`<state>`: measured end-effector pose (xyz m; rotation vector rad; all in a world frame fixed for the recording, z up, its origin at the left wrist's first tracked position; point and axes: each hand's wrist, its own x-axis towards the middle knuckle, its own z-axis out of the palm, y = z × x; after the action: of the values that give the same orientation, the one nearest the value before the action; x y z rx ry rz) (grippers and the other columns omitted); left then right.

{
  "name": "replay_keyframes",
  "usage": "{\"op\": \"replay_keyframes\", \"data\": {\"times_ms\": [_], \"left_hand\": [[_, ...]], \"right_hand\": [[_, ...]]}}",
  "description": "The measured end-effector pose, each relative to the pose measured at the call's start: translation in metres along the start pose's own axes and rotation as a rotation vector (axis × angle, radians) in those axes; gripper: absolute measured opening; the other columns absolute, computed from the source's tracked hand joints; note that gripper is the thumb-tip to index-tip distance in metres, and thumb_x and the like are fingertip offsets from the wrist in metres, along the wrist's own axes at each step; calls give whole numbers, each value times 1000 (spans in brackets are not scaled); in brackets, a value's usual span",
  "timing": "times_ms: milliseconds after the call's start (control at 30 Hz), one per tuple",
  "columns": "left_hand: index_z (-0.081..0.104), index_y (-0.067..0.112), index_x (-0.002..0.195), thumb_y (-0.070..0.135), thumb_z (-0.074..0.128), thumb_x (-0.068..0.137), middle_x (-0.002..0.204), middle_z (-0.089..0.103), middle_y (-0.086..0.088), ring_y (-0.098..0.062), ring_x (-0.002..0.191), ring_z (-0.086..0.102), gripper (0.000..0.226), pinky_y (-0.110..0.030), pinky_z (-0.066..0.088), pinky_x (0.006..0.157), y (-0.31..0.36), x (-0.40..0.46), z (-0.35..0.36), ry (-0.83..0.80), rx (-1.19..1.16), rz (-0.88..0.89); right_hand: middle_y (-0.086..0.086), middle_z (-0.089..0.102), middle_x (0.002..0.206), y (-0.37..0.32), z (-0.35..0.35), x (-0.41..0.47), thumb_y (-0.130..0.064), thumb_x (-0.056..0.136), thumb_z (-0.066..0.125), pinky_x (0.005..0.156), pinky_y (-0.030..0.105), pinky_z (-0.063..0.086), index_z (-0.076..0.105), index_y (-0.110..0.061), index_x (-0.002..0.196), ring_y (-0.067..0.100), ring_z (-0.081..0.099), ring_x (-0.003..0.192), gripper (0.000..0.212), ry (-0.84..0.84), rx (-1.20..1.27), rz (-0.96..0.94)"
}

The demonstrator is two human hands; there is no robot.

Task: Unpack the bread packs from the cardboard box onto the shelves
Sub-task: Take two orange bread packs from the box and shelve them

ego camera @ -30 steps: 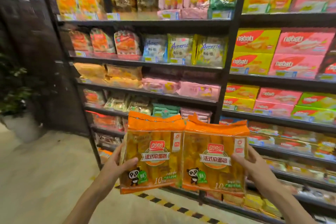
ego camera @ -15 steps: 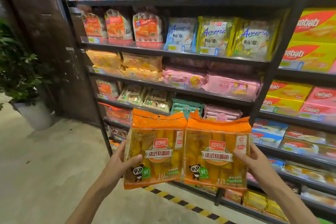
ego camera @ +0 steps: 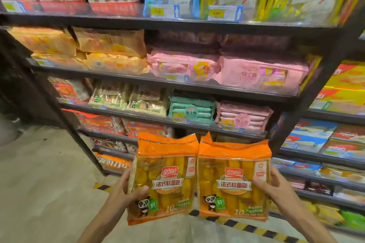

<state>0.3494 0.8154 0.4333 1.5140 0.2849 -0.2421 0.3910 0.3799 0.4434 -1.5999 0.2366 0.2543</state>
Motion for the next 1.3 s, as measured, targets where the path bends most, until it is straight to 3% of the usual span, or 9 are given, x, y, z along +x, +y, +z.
{"op": "replay_keyframes", "data": {"times_ms": [233, 300, 533, 700, 800, 900, 1000, 1100, 1300], "left_hand": [[57, 35, 134, 38, 101, 54, 127, 75, -8, -33, 112, 74, 91, -58, 56, 98, -23, 143, -7, -89, -19, -100], [56, 31, 137, 38, 101, 51, 126, 75, -8, -33, 112, 74, 98, -58, 57, 97, -37, 184, -9, -92, -1, -100], [57, 32, 136, 10, 83, 79, 124, 76, -6, -29, 108, 76, 66, -54, 56, 94, -104, 296, -8, -137, 13, -30], [55, 41, 140, 34, 99, 57, 130, 74, -1, -26, 114, 74, 95, -55, 54, 99, -172, 353, -10, -144, 20, 127], [62, 47, 132, 47, 100, 46, 130, 74, 1, -23, 117, 73, 94, -50, 55, 97, -206, 379, -4, -154, 40, 278], [64, 52, 128, 28, 89, 68, 131, 73, 1, -27, 118, 71, 70, -54, 53, 99, -238, 401, 2, -203, 9, 394], [65, 45, 131, 7, 81, 79, 134, 72, -4, -30, 121, 70, 66, -52, 54, 99, -260, 415, 10, -226, -21, 474], [67, 37, 130, 10, 69, 79, 130, 73, -9, -30, 114, 73, 58, -38, 64, 85, -266, 422, 21, -233, -34, 559], [60, 26, 134, 13, 67, 87, 123, 77, -6, -26, 104, 77, 49, -33, 65, 73, -241, 422, 46, -282, -83, 598]], "right_hand": [[1, 77, 122, 48, 8, 96, -65, 33, 98, 96, 51, 59, 62, -29, 132, 26, 73, 112, 112, 93, 43, 55], [2, 78, 120, 64, 13, 125, -64, 33, 99, 87, 43, 63, 63, -27, 131, 23, 75, 107, 111, 127, 31, 47], [5, 78, 118, 144, 21, 212, -27, 62, 85, 73, 31, 64, 67, -26, 124, 22, 77, 101, 65, 205, 93, 24], [2, 80, 113, 211, 10, 260, -58, 27, 102, 71, 33, 65, 73, -35, 115, 21, 78, 97, 95, 236, 41, -94], [3, 80, 114, 244, 5, 284, -29, 54, 96, 74, 33, 65, 73, -28, 117, 19, 78, 95, 67, 240, 49, -198], [2, 79, 115, 273, -2, 301, -13, 75, 69, 70, 27, 63, 70, -24, 119, 16, 78, 93, 45, 275, 83, -310], [4, 78, 119, 293, -8, 310, -16, 80, 67, 79, 36, 64, 74, -30, 118, 24, 77, 102, 41, 286, 98, -366], [7, 77, 122, 303, -14, 311, -17, 81, 65, 88, 48, 59, 71, -28, 124, 30, 75, 106, 45, 278, 91, -410], [3, 77, 122, 306, -27, 284, -30, 84, 66, 100, 64, 51, 64, -35, 131, 31, 76, 107, 47, 279, 51, -408]]}}
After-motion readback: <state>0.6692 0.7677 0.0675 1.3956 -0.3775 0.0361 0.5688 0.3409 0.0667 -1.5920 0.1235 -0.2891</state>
